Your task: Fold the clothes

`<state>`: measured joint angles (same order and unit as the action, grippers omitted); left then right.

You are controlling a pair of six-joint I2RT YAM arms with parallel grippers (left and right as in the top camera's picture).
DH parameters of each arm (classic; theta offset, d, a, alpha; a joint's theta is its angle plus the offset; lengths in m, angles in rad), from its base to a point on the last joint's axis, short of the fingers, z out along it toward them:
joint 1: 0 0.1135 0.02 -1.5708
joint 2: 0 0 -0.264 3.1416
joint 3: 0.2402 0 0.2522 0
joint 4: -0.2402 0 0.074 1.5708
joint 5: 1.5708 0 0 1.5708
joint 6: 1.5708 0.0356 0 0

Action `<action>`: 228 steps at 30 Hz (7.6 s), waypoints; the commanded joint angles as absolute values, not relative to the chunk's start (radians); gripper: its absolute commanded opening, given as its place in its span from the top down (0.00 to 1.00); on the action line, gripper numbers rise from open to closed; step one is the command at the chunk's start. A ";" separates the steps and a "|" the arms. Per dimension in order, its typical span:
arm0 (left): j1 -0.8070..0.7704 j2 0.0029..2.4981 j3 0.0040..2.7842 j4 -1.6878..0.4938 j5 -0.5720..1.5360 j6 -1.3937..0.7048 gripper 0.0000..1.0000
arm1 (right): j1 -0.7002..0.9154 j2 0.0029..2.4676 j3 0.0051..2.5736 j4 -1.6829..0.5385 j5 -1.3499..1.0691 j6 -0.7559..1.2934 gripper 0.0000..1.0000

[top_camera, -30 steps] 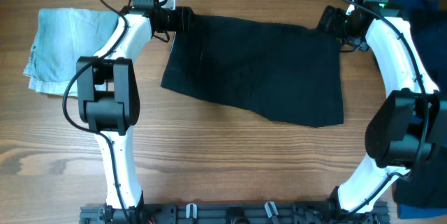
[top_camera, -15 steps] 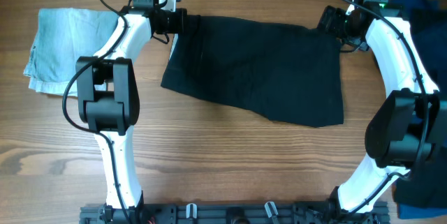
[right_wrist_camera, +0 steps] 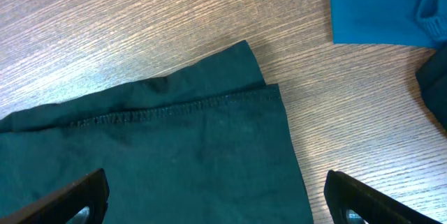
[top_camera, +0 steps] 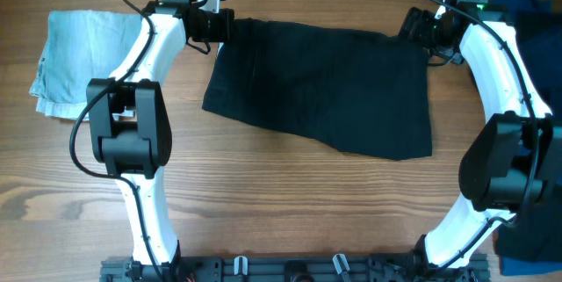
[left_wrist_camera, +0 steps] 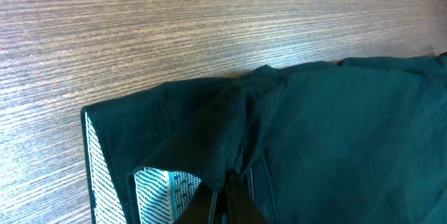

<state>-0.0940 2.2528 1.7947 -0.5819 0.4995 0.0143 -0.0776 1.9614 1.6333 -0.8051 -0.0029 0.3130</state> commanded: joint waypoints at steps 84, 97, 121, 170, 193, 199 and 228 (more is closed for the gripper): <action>-0.092 2.225 1.797 -0.574 0.512 0.018 0.93 | -0.334 2.285 1.629 -0.644 -0.627 -0.364 0.96; -0.059 2.109 1.798 -0.594 0.512 0.014 0.96 | -0.334 2.010 1.631 -0.696 -0.646 -0.371 0.96; -0.022 1.716 1.797 -1.316 0.488 -0.045 0.96 | -0.334 1.630 1.631 -1.501 -0.667 -0.328 0.96; -0.054 1.647 1.114 -1.612 0.351 -0.244 0.00 | -0.233 1.129 0.945 -1.521 -0.486 0.108 0.37; -0.054 1.825 1.568 -1.218 0.417 -0.152 0.63 | -0.233 1.486 1.280 -1.022 -0.397 0.029 0.00; -0.043 2.017 1.568 -1.158 0.375 -0.152 0.55 | -0.235 1.687 1.280 -0.920 -0.224 0.097 0.00; -0.043 2.149 1.472 -0.984 0.373 -0.112 0.63 | -0.236 1.781 1.274 -0.767 -0.206 0.027 0.00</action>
